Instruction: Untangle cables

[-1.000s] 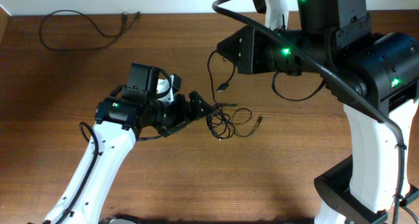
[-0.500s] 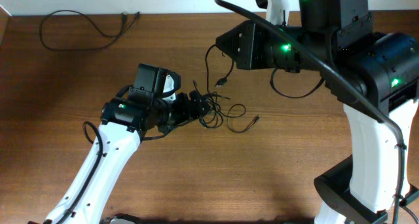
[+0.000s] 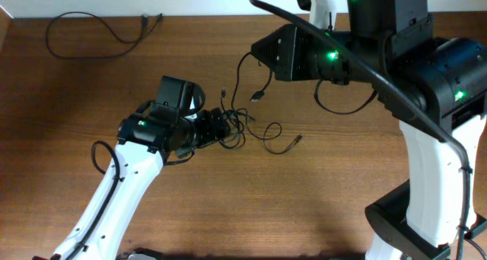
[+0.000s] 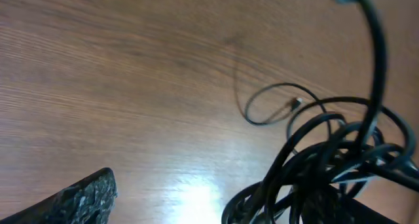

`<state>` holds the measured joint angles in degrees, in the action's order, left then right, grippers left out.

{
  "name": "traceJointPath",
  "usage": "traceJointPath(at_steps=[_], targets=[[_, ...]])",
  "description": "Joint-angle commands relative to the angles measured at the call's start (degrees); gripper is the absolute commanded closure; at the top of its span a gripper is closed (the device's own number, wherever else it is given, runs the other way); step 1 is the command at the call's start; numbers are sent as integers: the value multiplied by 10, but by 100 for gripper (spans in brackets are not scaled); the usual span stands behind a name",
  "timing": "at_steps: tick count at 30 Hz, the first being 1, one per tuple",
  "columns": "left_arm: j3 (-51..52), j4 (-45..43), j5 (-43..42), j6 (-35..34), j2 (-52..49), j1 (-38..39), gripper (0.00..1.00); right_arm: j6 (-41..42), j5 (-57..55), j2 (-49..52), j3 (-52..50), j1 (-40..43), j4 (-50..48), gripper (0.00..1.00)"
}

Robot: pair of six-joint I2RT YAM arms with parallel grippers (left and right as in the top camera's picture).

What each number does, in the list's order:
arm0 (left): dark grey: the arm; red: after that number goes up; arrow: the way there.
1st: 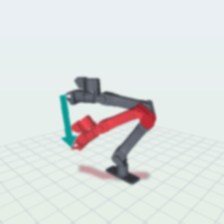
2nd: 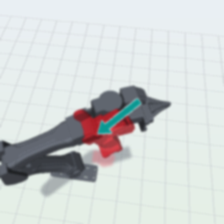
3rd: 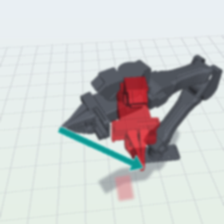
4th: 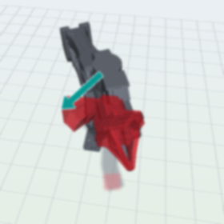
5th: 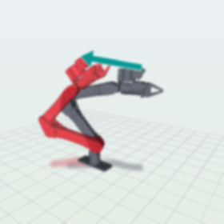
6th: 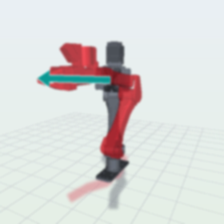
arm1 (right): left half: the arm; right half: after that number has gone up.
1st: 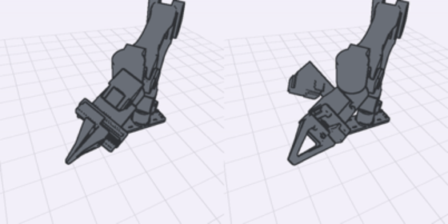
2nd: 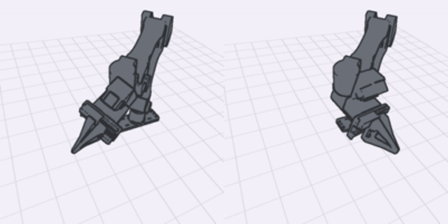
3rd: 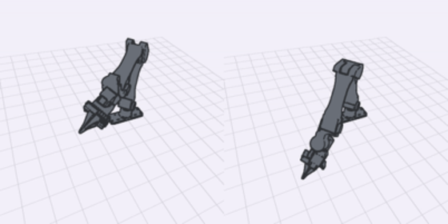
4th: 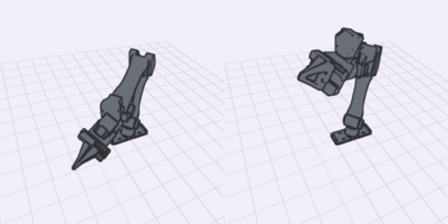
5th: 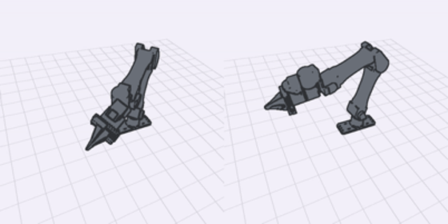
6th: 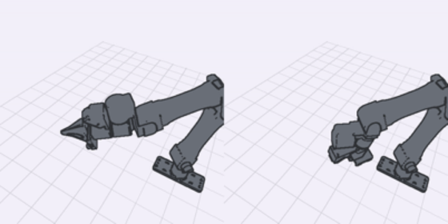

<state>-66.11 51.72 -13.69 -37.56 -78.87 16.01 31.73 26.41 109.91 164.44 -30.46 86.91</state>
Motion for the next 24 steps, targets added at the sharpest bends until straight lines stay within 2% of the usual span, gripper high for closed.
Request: traceJointPath(at_steps=[1,7,16,19,22,23,24], targets=[[9,18,80,-4,-21,0,13,3,-43,1,4,2,-4,96],[17,29,120,-3,-72,-2,13,3,-70,-49,5,32,-62,96],[25,52,127,-3,-85,-119,12,7,-79,-167,5,352,-43,96],[29,56,122,-3,-85,-144,11,7,-80,-165,4,403,1,96],[29,27,3,101,-84,-143,12,2,-72,-151,4,402,50,94],[29,16,-44,125,-84,-143,14,2,-61,-145,4,402,68,89],[29,10,-57,126,-84,-143,14,-2,-49,-137,4,402,85,83]])
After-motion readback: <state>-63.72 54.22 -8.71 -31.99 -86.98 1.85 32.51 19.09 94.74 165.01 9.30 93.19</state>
